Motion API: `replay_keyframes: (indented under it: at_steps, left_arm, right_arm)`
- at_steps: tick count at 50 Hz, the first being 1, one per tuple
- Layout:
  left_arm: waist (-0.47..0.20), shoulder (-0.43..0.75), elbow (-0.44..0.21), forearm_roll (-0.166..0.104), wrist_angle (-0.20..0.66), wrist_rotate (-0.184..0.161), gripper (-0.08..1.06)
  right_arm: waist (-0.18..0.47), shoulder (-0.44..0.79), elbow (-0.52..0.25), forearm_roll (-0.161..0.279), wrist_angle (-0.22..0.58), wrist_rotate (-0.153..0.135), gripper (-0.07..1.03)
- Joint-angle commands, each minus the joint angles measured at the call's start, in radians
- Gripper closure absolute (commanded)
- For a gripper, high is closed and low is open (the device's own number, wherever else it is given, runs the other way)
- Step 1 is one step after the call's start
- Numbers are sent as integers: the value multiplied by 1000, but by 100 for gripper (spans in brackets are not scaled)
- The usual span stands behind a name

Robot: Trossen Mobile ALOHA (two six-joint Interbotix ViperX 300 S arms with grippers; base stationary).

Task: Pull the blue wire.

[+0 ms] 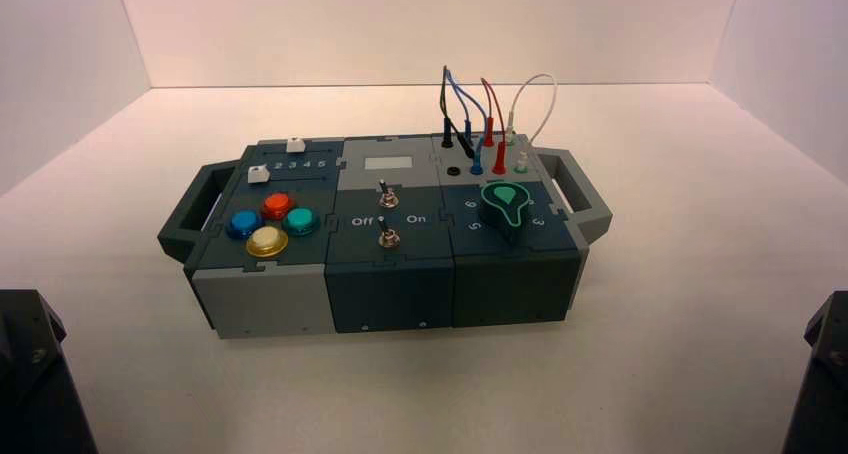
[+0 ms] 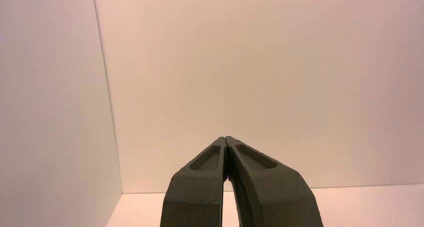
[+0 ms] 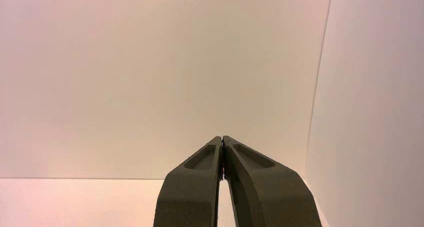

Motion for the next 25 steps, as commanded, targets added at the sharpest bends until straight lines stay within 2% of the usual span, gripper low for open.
replay_keyframes:
  at_steps: [1, 14, 20, 25]
  left_arm:
    - [2, 6, -14, -2, -5, 5, 101]
    - [0, 11, -15, -3, 3, 5, 101]
    - [-12, 43, -37, -5, 94, 0, 101]
    - [-69, 58, -69, -5, 201, 2, 101]
  right_arm:
    - [2, 3, -20, 0, -5, 5, 98]
    - [3, 9, -21, 0, 14, 5, 98]
    - [32, 38, -46, 2, 94, 6, 99]
    - [97, 77, -77, 3, 175, 11, 99]
